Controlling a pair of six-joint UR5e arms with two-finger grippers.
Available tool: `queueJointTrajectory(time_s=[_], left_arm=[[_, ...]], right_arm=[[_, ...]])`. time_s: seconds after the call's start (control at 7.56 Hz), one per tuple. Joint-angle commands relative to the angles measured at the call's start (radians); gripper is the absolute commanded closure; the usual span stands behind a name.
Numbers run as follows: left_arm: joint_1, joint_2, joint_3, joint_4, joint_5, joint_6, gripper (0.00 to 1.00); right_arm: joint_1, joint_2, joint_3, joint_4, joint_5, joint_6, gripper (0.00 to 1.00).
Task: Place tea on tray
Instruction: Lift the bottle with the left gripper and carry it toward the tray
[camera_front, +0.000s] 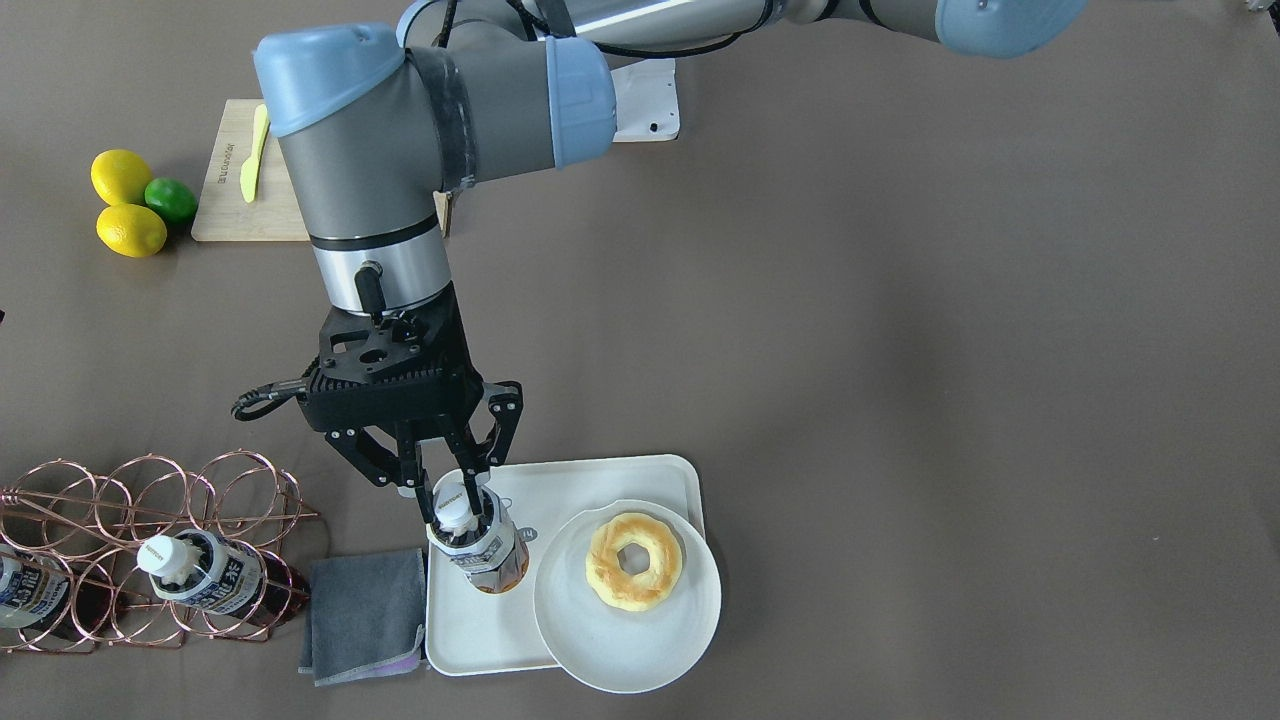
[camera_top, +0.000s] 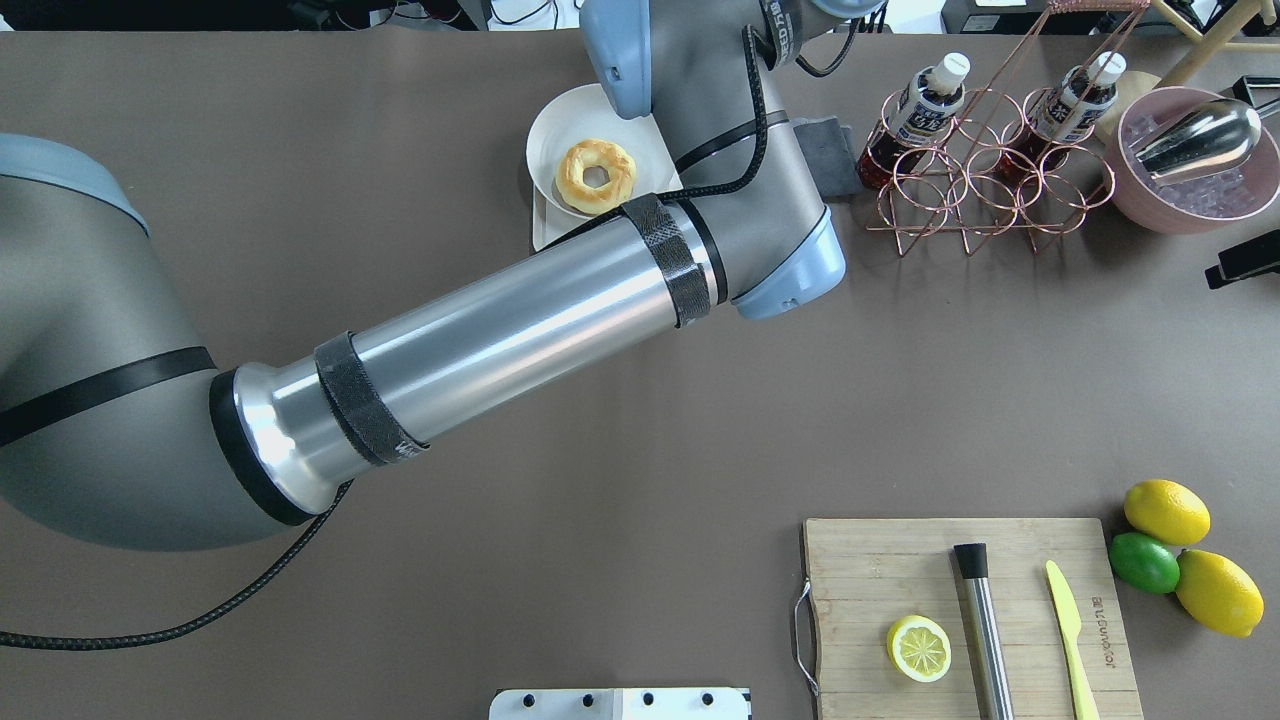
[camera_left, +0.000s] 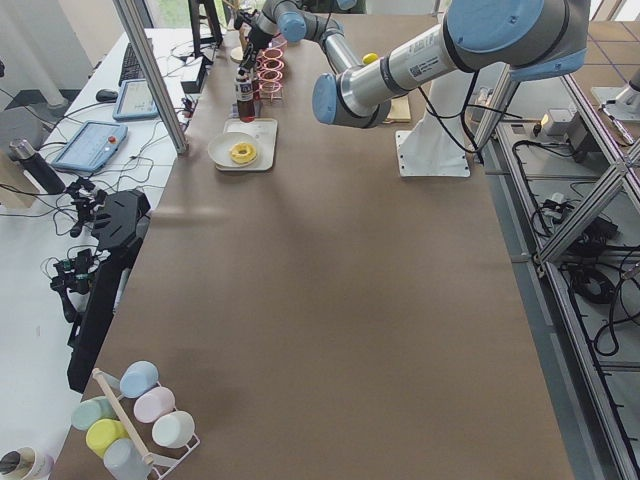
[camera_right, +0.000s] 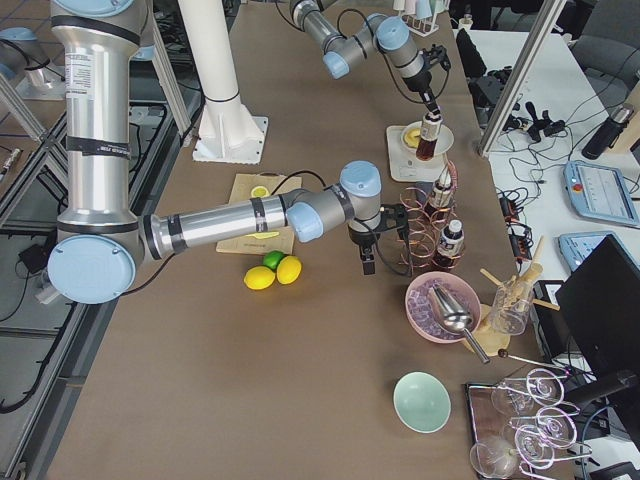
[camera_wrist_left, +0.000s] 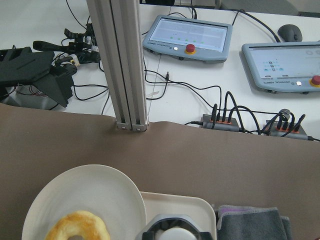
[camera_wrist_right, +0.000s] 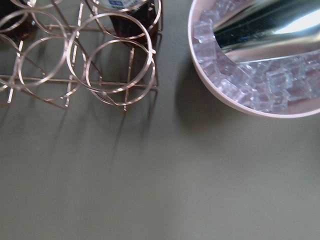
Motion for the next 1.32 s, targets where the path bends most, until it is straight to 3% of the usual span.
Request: queueJointTrajectory(time_s=[0.0,1.19], left_arm=[[0.004,-0.014,0.094,-0.064,0.003,0.026,1.0],[0.03,-0.037,0.118,-0.11,-0.02,0.037,1.0]], right_arm=[[0.044,-0.049,-0.03,0.002,0.002,-0.093,0.01],[0.046,-0.047,-0.033,0.002,0.002,-0.093,0.01]])
